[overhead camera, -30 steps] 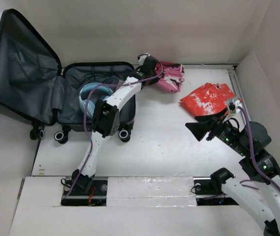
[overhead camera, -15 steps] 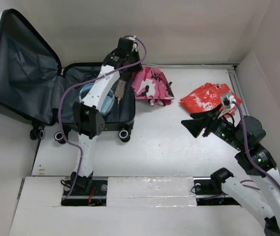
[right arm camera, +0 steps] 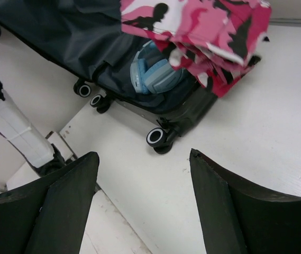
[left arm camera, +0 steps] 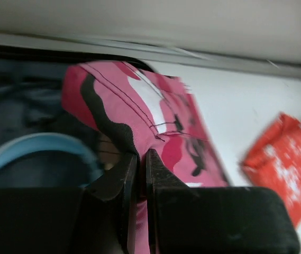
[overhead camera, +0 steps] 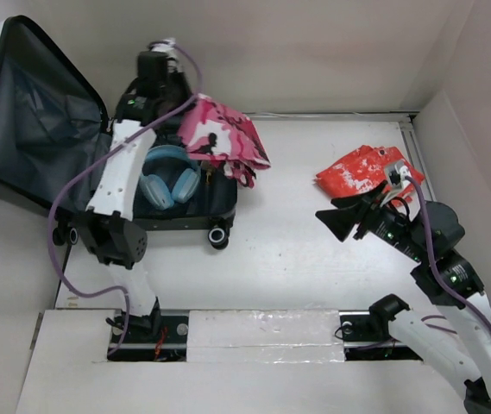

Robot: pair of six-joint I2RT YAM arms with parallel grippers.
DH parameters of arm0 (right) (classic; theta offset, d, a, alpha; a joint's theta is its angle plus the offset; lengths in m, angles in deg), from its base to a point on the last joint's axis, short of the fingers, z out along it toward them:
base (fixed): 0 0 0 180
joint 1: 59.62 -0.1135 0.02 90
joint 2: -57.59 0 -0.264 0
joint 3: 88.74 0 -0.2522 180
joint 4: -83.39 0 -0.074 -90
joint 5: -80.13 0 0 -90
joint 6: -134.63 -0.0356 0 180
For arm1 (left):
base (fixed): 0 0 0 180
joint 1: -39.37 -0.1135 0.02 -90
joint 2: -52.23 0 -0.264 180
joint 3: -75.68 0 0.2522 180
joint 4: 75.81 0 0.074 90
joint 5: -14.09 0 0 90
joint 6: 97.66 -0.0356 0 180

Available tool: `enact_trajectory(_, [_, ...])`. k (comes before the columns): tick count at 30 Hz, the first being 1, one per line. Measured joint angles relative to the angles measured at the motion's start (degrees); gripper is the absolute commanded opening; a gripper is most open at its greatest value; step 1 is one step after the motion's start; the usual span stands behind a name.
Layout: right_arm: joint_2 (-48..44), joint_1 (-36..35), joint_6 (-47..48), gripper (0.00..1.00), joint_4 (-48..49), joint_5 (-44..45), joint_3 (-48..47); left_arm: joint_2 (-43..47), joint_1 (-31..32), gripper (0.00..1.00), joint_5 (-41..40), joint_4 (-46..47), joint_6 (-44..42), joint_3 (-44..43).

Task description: Pack the luggage

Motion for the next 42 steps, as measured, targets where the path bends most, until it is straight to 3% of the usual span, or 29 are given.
enact_trajectory(8, [-0.87, 0.00, 0.11, 0.75, -0.26, 0.28, -0.09, 4.50, -18.36, 0.00, 4.46, 11.89, 1.07, 17.20])
enact_trajectory(13, [-1.14, 0.00, 0.24, 0.75, -0.26, 0.52, -0.09, 3.61, -23.71, 0.00, 8.92, 15.52, 0.33, 24.48])
enact_trajectory(16, [-1.11, 0.00, 0.24, 0.75, -0.24, 0.57, -0.09, 3.63, -24.24, 0.00, 6.25, 18.16, 0.20, 29.33])
enact_trajectory(21, [-0.72, 0.00, 0.24, 0.78, -0.15, 0.52, 0.00, 4.55, -23.89, 0.49, -5.62, 19.19, 4.55, 35.89])
enact_trajectory(22, [-0.63, 0.00, 0.24, 0.78, -0.07, 0.55, 0.04, 5.18, -23.80, 0.63, -8.87, 18.29, 6.45, 36.52])
enact_trajectory(27, [0.15, 0.00, 0.22, 0.78, 0.17, 0.83, 1.20, 12.59, -21.94, 0.67, -20.00, 17.51, 13.53, 39.45])
enact_trajectory(30, [0.85, 0.00, 0.22, 0.78, 0.07, 2.27, 1.22, 19.15, -14.12, 0.67, -27.67, 20.13, 14.93, 40.48])
enact_trajectory(34, [0.74, 0.00, 0.20, 0.77, -2.43, 6.49, -0.20, 22.53, 5.27, 0.67, -34.16, 26.82, 15.08, 38.75])
enact_trajectory(37, [0.50, 0.00, 0.26, 0.74, -5.18, 11.47, -4.72, 19.93, 19.76, 0.66, -34.25, 30.69, 16.39, 37.83])
enact_trajectory(42, [-2.29, 0.00, 0.28, 0.74, -6.78, 18.82, -13.70, 6.47, 33.07, 0.59, -34.27, 32.89, 22.56, 35.54])
